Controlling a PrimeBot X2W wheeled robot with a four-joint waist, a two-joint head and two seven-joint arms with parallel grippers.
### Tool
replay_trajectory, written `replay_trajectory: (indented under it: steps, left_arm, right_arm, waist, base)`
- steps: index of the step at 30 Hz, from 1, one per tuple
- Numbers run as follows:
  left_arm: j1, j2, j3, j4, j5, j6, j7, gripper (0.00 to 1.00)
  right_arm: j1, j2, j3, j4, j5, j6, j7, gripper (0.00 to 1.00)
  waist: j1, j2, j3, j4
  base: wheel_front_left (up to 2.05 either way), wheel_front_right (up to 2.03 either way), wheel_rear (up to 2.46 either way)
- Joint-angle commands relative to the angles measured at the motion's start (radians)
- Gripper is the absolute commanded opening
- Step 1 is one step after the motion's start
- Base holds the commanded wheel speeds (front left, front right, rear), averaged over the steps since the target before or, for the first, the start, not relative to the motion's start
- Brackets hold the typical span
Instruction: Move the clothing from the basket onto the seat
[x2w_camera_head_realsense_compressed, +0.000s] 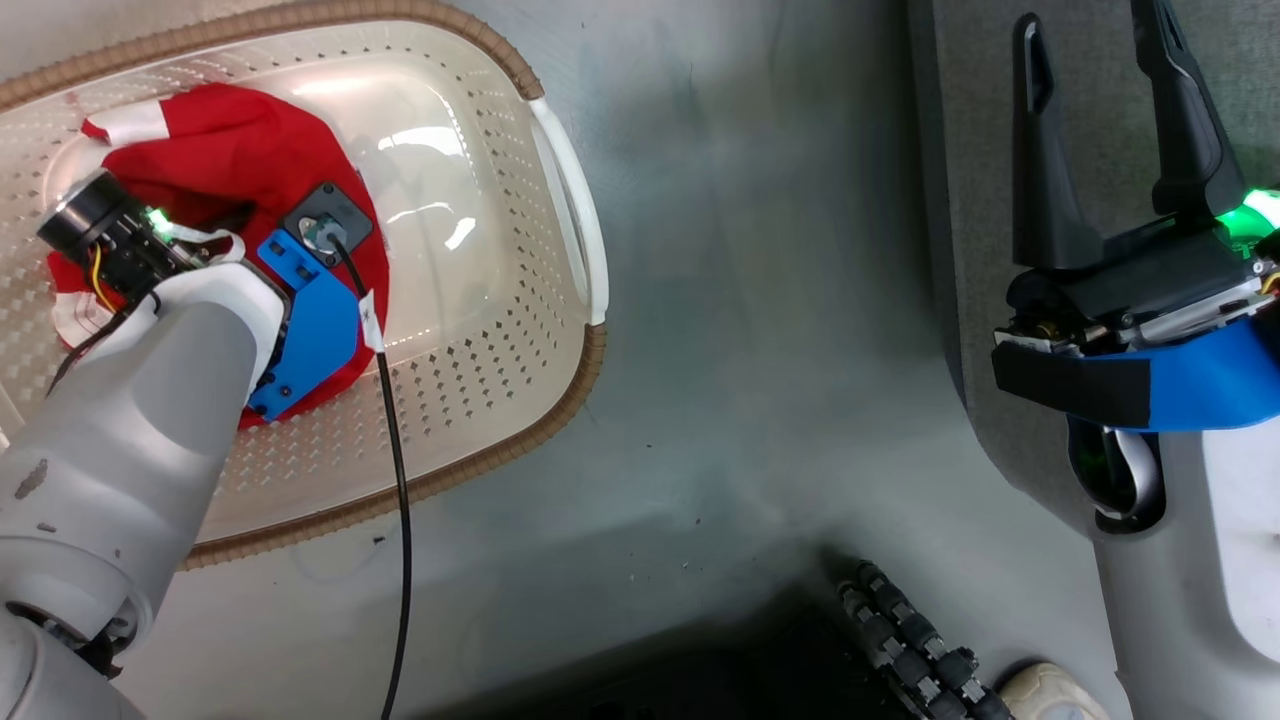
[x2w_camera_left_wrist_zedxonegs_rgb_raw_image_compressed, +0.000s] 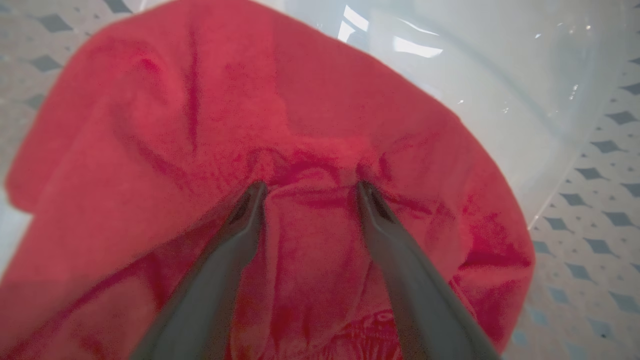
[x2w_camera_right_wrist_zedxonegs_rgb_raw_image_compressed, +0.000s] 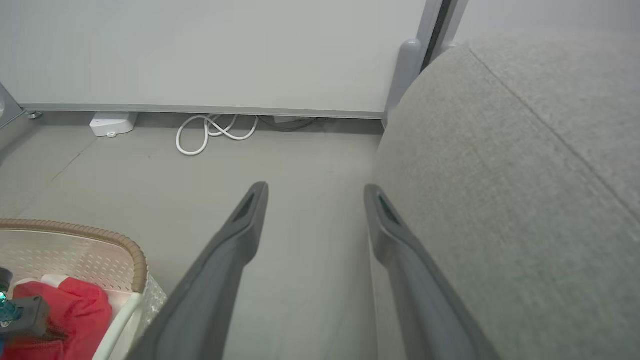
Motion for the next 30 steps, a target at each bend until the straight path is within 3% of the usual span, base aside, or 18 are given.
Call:
replay_trajectory:
  steps: [1, 7, 8, 9, 10, 30]
  left_arm:
    - [-0.016, 0.005, -0.006, 0.007, -0.006, -0.001, 0.002, 1.0]
    - [-0.027, 0.008, -0.018, 0.015, -0.01, -0.001, 0.021, 1.0]
    - [-0.027, 0.008, -0.02, 0.017, -0.007, -0.001, 0.024, 0.87]
    - [-0.027, 0.007, -0.022, 0.017, -0.007, -0.001, 0.024, 0.4]
    - [-0.029, 0.007, -0.024, 0.018, -0.005, -0.001, 0.021, 0.0]
    - [0.0, -0.069, -0.026, 0.019, -0.064, 0.001, -0.036, 0.0]
  right_arm:
    - [-0.013, 0.006, -0.004, 0.001, 0.002, 0.0, -0.001, 1.0]
    - [-0.017, 0.008, -0.007, -0.001, 0.001, 0.0, -0.001, 1.0]
    - [-0.018, 0.008, -0.009, -0.001, 0.001, 0.0, -0.001, 1.0]
    - [-0.019, 0.008, -0.01, 0.0, 0.0, 0.0, -0.001, 1.0]
    - [-0.021, 0.007, -0.012, 0.002, 0.0, 0.0, -0.001, 1.0]
    - [-0.006, -0.007, -0.038, 0.018, -0.008, 0.0, -0.001, 1.0]
  waist:
    - [-0.0001, 0.0, 0.009, -0.002]
    - [-0.0001, 0.0, 0.024, -0.005]
    - [-0.0001, 0.0, 0.025, -0.004]
    - [-0.0001, 0.0, 0.025, -0.004]
    - [-0.0001, 0.0, 0.025, -0.004]
    - [-0.0001, 0.0, -0.063, 0.039]
  base:
    - [0.0, 0.0, 0.0]
    - [0.0, 0.0, 0.0]
    - [0.0, 0.0, 0.0]
    - [0.0, 0.0, 0.0]
    - [0.0, 0.0, 0.0]
    - [0.0, 0.0, 0.0]
